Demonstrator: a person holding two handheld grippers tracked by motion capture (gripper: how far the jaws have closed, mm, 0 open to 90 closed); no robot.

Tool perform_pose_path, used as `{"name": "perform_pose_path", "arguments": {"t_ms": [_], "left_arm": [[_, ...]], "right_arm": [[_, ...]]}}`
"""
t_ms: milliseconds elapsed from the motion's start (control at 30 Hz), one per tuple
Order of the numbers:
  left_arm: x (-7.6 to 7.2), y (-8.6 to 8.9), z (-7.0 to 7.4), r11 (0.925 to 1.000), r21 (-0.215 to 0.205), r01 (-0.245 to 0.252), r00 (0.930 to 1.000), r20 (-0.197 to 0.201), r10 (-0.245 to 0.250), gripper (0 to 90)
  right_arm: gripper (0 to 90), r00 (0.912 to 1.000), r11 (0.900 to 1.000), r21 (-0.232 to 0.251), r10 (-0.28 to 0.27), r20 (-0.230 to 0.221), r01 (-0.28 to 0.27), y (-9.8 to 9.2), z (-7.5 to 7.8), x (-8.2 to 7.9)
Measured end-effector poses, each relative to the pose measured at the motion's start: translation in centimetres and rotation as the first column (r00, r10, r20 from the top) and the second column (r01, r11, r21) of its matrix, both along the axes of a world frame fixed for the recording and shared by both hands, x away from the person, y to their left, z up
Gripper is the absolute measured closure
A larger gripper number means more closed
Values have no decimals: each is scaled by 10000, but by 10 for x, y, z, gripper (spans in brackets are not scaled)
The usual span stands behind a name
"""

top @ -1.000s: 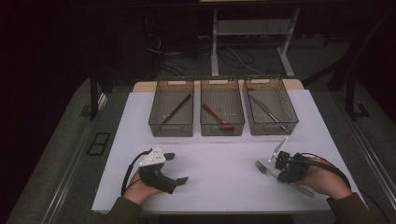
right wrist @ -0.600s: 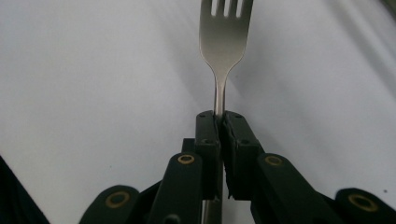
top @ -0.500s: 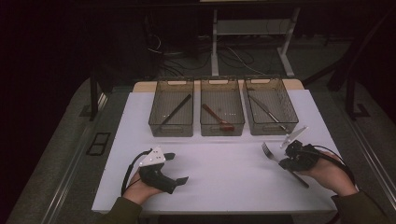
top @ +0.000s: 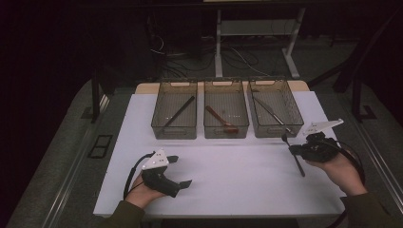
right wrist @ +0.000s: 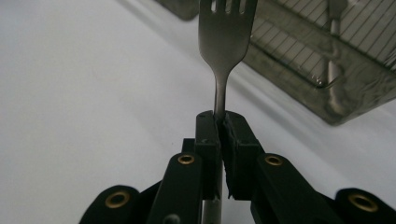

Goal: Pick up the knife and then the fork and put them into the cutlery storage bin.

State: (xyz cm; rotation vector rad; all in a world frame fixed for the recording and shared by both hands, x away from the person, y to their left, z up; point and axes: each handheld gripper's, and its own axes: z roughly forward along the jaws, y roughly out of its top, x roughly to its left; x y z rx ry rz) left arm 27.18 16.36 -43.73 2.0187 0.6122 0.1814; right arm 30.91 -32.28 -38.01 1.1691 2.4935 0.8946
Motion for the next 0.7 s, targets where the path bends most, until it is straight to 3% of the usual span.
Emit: {"name": "perform_pose_path", "arguments": {"t_ms": [333,700], "left_arm": [[0,0,0,10000,29,44,10000,6,-44,0],[0,-1,-1,10000,11,22,10000,-8,-22,0]], "right_arm": [[835,9942,9926,1200,-314,1031,189,-10,8,3],[835,9872,9818,1813,-819,1368,563,-18,13,10]]}}
